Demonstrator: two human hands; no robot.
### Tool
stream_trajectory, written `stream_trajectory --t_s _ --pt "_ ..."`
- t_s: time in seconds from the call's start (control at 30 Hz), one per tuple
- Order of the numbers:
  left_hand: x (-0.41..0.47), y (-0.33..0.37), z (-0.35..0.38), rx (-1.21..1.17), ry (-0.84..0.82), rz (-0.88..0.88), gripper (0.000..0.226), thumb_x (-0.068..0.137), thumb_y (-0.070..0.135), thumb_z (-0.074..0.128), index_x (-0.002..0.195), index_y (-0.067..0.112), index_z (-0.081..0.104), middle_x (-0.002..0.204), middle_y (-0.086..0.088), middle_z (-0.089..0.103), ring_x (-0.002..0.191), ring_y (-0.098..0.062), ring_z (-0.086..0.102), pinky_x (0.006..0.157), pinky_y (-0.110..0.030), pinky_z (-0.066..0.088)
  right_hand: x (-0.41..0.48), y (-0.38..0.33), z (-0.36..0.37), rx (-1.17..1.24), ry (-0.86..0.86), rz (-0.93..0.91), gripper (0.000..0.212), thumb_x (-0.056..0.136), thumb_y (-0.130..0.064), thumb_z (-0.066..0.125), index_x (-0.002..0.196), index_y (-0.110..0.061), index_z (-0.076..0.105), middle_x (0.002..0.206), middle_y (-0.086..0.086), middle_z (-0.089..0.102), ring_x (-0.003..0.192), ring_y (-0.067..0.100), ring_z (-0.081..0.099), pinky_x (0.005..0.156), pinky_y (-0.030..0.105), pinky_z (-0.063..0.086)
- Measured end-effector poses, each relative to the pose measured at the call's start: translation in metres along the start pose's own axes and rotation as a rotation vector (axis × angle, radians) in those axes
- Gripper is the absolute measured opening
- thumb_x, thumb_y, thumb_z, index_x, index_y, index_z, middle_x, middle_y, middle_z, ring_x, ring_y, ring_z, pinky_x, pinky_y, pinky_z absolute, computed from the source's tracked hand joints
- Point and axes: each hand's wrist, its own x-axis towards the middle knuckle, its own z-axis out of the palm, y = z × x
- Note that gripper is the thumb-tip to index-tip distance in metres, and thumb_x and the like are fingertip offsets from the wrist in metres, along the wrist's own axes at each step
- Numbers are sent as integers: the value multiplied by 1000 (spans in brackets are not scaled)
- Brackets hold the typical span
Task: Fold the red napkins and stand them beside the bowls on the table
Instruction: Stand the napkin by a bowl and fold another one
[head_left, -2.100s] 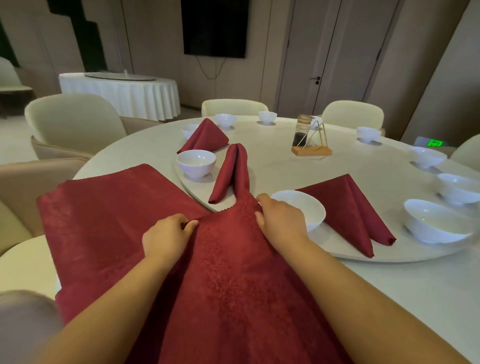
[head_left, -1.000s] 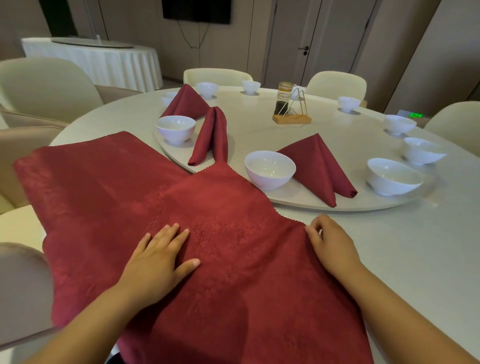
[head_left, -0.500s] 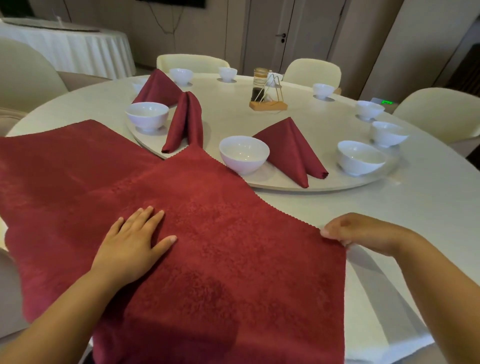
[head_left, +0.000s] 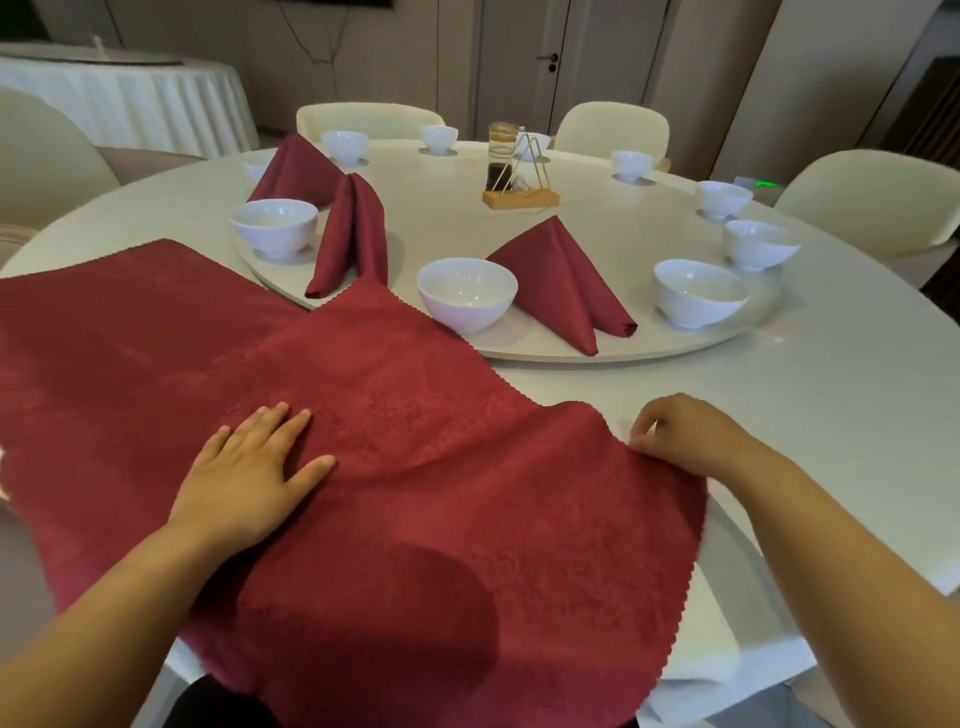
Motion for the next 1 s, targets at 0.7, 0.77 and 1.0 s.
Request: stream_trajectory --t_s 0.7,0.77,1.0 --pt "-56 -66 13 -295 536 127 47 83 42 43 86 5 72 92 -11 70 91 -18 59 81 -52 44 -17 -125 102 -323 -160 -657 133 32 -83 -35 147 -28 1 155 -7 -8 141 7 -10 104 22 -14" --pt "-71 -78 17 -282 572 137 60 90 54 37 87 6 72 94 -11 70 93 -14 52 85 -51 42 -9 -132 100 -312 -150 -651 105 60 -83 -17 147 -27 2 155 -6 -7 141 7 -9 108 22 -12" --pt "-100 -80 33 -258 438 292 65 85 70 32 127 21 44 130 -1 52 124 -11 39 110 -25 13 17 -148 97 -320 -150 -609 58 97 -46 27 147 -26 7 155 -6 -2 142 7 -4 112 27 -6"
